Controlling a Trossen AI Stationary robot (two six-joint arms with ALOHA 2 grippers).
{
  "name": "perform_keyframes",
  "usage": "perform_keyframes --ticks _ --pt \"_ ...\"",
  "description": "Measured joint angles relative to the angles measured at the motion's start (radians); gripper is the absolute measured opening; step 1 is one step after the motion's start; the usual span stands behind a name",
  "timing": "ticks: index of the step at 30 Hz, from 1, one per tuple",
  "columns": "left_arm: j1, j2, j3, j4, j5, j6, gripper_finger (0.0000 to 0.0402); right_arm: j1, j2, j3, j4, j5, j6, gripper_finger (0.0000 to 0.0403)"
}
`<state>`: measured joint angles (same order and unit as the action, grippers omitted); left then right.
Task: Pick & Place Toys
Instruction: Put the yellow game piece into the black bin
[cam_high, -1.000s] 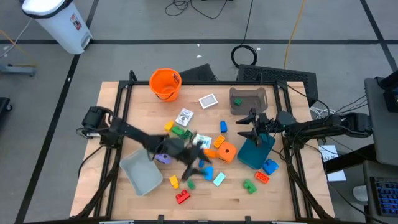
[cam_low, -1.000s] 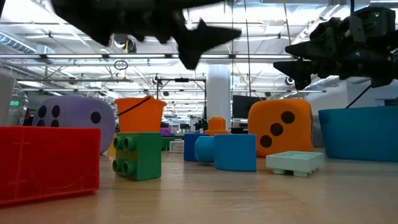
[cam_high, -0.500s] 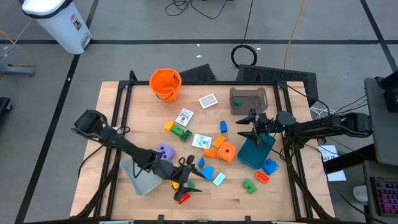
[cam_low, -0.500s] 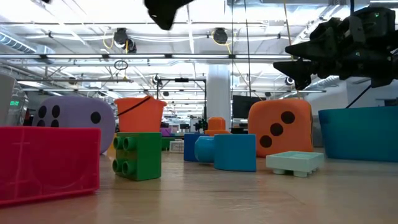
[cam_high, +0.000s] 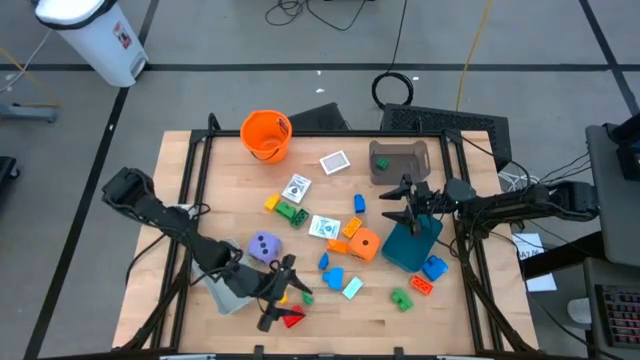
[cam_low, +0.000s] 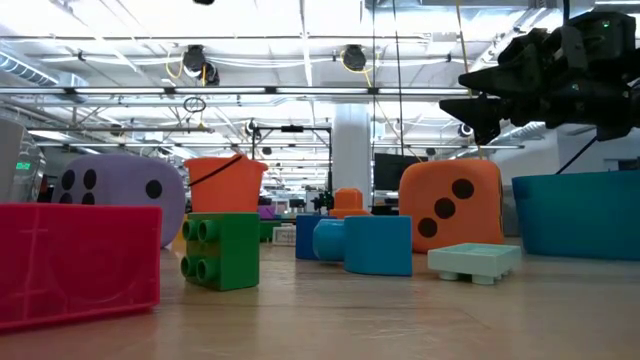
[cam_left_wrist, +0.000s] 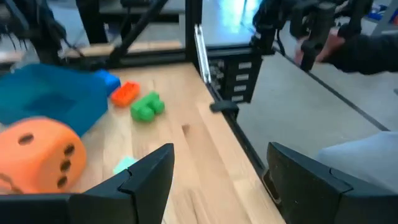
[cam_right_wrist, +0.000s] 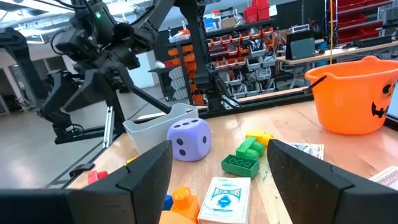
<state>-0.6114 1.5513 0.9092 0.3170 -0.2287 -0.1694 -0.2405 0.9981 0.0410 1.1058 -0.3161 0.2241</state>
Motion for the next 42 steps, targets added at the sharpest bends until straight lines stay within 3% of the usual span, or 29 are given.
perform_keyframes --ticks 8,17,26,30,34,42 --pt "0.004 0.0 0.0 -0.053 -0.007 -0.034 0.0266 0.0 0.0 0.0 0.004 0.0 0.0 0.0254" --pt "0.123 -0.015 0.0 -0.07 -0.041 0.038 0.0266 0.0 0.0 0.0 0.026 0.0 0.0 0.0254" --pt "0.269 -0.162 0.0 -0.244 0.048 0.063 0.0266 0.0 0.0 0.0 0.036 0.008 0.15 0.0254" --pt "0.307 -0.231 0.001 -0.361 0.072 0.055 0.0266 0.0 0.0 0.0 0.045 0.107 0.165 0.0254" --pt "0.315 -0.278 0.0 -0.459 0.074 0.019 0.0266 0.0 0.0 0.0 0.017 0.132 0.165 0.0254" --pt "0.288 -0.277 0.0 -0.469 0.075 -0.074 0.0266 0.0 0.0 0.0 0.028 0.131 0.214 0.0254"
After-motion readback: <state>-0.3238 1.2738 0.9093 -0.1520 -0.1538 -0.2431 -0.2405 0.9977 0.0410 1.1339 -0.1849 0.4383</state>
